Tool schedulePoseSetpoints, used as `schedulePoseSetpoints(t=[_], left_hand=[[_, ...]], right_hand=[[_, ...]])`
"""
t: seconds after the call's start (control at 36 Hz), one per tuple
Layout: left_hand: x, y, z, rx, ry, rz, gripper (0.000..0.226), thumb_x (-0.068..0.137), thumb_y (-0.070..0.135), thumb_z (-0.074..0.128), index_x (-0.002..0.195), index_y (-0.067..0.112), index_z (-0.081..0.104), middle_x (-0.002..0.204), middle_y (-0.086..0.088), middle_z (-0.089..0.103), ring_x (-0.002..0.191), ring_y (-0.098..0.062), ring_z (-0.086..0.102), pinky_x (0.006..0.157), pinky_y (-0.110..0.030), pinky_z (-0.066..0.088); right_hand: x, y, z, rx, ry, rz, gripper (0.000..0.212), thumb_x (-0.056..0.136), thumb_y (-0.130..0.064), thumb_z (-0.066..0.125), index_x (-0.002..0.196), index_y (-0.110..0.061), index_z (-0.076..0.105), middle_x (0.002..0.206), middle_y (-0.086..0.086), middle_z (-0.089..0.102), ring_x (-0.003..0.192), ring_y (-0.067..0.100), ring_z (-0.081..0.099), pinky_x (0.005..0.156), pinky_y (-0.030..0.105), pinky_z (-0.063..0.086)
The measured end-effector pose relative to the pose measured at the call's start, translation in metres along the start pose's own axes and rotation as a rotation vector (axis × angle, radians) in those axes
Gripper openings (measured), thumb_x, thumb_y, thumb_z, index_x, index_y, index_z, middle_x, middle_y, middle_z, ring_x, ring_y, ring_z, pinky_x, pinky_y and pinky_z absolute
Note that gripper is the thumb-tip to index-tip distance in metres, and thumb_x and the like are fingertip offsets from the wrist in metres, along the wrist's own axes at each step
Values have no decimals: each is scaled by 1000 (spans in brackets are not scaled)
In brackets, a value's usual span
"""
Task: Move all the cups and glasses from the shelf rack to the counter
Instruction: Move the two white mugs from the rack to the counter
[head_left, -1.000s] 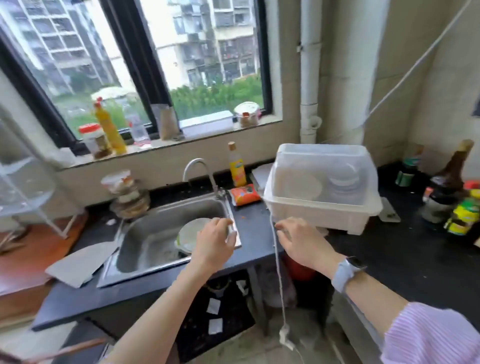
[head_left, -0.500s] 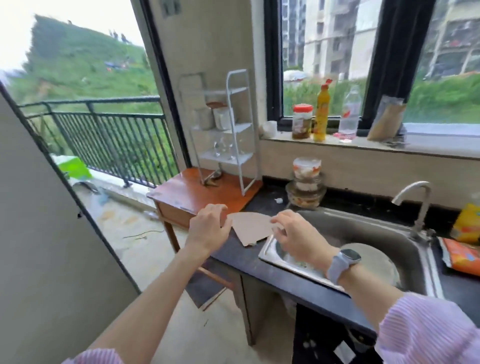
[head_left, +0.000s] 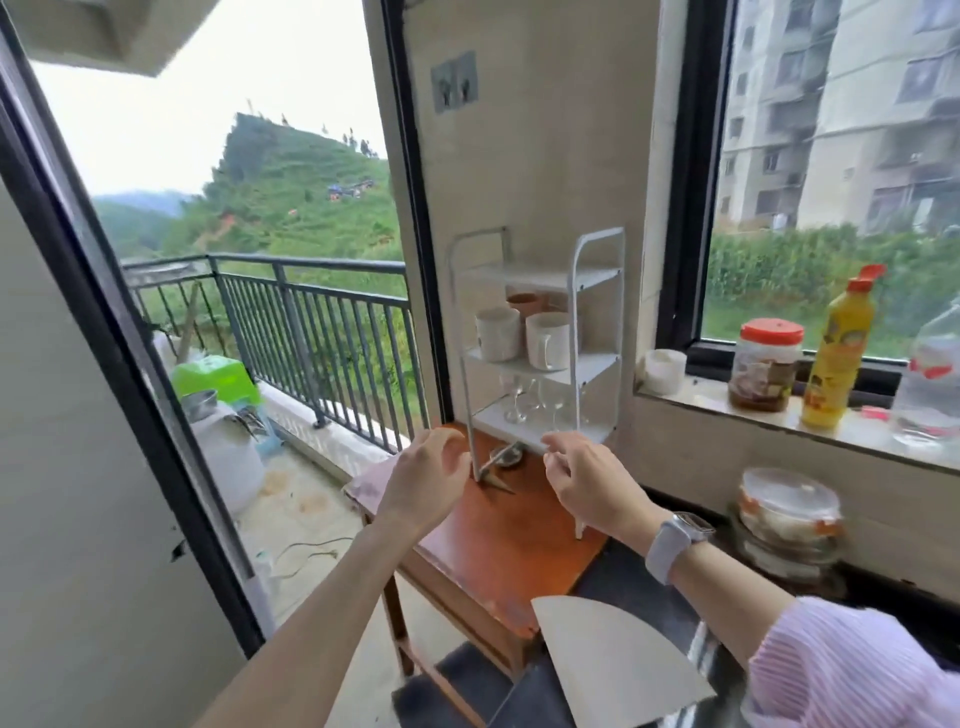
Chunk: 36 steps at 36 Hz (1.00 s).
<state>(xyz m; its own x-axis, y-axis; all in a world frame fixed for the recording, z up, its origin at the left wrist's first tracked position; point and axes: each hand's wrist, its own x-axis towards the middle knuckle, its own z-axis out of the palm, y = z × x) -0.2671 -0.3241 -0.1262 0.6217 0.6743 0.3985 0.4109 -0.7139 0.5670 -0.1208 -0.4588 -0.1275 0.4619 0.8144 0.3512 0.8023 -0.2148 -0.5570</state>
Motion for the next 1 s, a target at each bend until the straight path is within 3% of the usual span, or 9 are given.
schedulePoseSetpoints(t=[0.25, 0.5, 0.58, 0.64, 0.69, 0.75, 0.83, 0.92, 1.0], left_hand=[[119, -45, 44, -159, -42, -41, 32, 89, 19, 54, 119, 10, 58, 114, -7, 63, 104, -20, 58, 88, -25, 42], [255, -75, 102, -424, -188, -57, 46, 89, 27, 56, 132, 12, 45, 131, -8, 53, 119, -21, 50, 102, -34, 39], [287, -79, 117, -501, -238, -50, 46, 90, 29, 53, 133, 16, 43, 132, -1, 52, 120, -19, 49, 95, -29, 38], [304, -80, 126, -532, -247, -31, 38, 91, 35, 51, 125, 15, 50, 121, 0, 59, 111, -18, 55, 86, -27, 38], [315, -81, 135, -586, -241, -30, 30, 92, 33, 51, 115, 14, 55, 110, 0, 62, 101, -16, 56, 82, -26, 37], [322, -82, 144, -633, -239, -32, 23, 92, 25, 52, 111, 14, 58, 103, -1, 62, 95, -15, 55, 82, -27, 38], [327, -81, 152, -760, -276, -50, 20, 93, 26, 50, 101, 10, 60, 90, -9, 61, 85, -17, 54, 80, -39, 45], [332, -78, 156, -934, -308, -91, 20, 94, 29, 49, 91, 12, 58, 83, -11, 55, 80, -21, 52, 78, -46, 48], [335, -73, 159, -989, -309, -122, 28, 94, 36, 46, 87, 11, 55, 82, -12, 52, 79, -23, 52, 72, -42, 44]], right_hand=[[101, 37, 31, 26, 37, 68, 46, 94, -12, 39, 139, -9, 34, 143, 11, 40, 135, 21, 34, 105, 18, 20], [200, 63, 62, 194, 190, 296, 46, 96, -11, 37, 140, -11, 26, 143, 7, 32, 126, 17, 32, 93, 12, 19], [224, 67, 74, 268, 235, 405, 48, 96, -16, 39, 141, -12, 24, 140, 6, 34, 126, 19, 35, 95, 13, 25], [238, 71, 79, 317, 295, 476, 37, 96, -19, 40, 131, -11, 38, 129, 10, 45, 107, 20, 48, 77, 8, 40], [251, 76, 81, 367, 362, 546, 26, 95, -27, 40, 115, -13, 48, 110, 6, 54, 83, 14, 52, 60, 16, 39], [261, 81, 81, 383, 414, 594, 19, 95, -31, 39, 97, -16, 51, 87, -1, 55, 67, 9, 48, 56, 22, 35], [272, 85, 81, 475, 467, 632, 17, 93, -26, 45, 88, -14, 55, 74, 0, 52, 63, 12, 48, 56, 27, 45], [283, 84, 78, 665, 490, 674, 14, 90, -18, 49, 90, -9, 60, 80, 7, 57, 77, 17, 55, 83, 41, 53], [292, 84, 73, 850, 493, 709, 20, 88, -18, 52, 70, -13, 59, 66, 4, 56, 66, 14, 54, 75, 33, 51]])
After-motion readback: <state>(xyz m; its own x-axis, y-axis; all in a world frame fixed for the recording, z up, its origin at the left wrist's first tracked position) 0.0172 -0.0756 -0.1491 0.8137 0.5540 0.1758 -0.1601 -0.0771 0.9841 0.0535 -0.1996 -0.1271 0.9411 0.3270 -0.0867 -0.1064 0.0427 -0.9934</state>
